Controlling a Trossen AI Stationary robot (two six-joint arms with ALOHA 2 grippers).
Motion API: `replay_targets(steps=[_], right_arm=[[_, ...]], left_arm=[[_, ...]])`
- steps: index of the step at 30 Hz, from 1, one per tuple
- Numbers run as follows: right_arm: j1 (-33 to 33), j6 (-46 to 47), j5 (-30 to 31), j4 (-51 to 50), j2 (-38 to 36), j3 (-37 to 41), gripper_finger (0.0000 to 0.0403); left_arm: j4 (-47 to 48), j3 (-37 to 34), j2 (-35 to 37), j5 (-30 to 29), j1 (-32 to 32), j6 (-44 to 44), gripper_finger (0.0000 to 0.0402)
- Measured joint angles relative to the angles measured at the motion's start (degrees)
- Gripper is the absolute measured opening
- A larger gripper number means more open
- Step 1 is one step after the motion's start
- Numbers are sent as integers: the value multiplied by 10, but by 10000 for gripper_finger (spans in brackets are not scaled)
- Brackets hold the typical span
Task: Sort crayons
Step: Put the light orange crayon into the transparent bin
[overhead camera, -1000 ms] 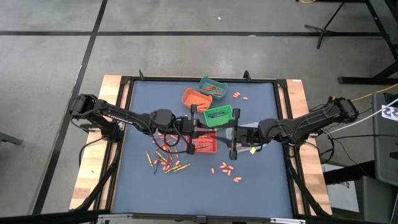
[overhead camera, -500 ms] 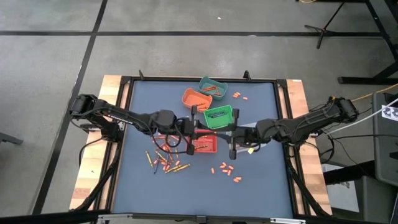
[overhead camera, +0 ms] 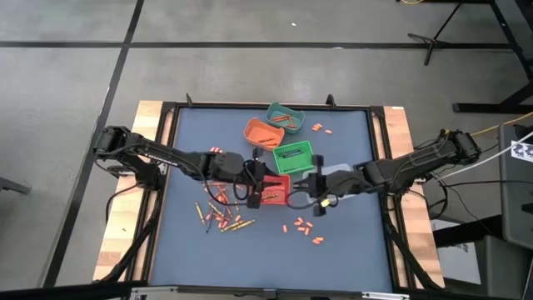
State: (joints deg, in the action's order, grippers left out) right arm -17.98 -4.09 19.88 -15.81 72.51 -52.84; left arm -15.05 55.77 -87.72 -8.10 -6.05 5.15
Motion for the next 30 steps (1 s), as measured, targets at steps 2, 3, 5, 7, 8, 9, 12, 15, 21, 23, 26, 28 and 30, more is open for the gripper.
replay_targets(steps=[2,3,5,7,8,9,12,15,21,23,26,28,30], right_arm=[[0,37,0,-63,0,0,21],[0,53,0,-92,0,0,25],[0,77,0,-147,0,0,31],[0,103,-1,-191,6,0,33],[0,115,-2,-208,9,0,34],[0,122,-8,-222,13,0,34],[0,130,-33,-249,25,0,35],[0,130,-45,-271,42,0,36],[0,129,-45,-311,86,0,37],[0,128,-45,-310,99,0,37],[0,128,-45,-308,117,0,37],[0,128,-45,-308,126,0,37],[0,128,-45,-308,135,0,37]], left_arm=[[9,0,0,0,0,-6,87],[11,0,0,0,0,-6,87],[11,0,0,0,0,-6,86],[11,0,0,0,0,-6,85],[11,0,0,0,0,-6,85],[11,0,0,0,0,-6,85],[12,0,0,0,0,-6,85],[13,0,0,0,0,-6,85],[16,0,0,0,0,-6,86],[17,0,0,0,0,-6,86],[27,0,0,0,0,-10,86],[40,0,0,0,0,-22,86],[61,0,0,0,0,-34,86]])
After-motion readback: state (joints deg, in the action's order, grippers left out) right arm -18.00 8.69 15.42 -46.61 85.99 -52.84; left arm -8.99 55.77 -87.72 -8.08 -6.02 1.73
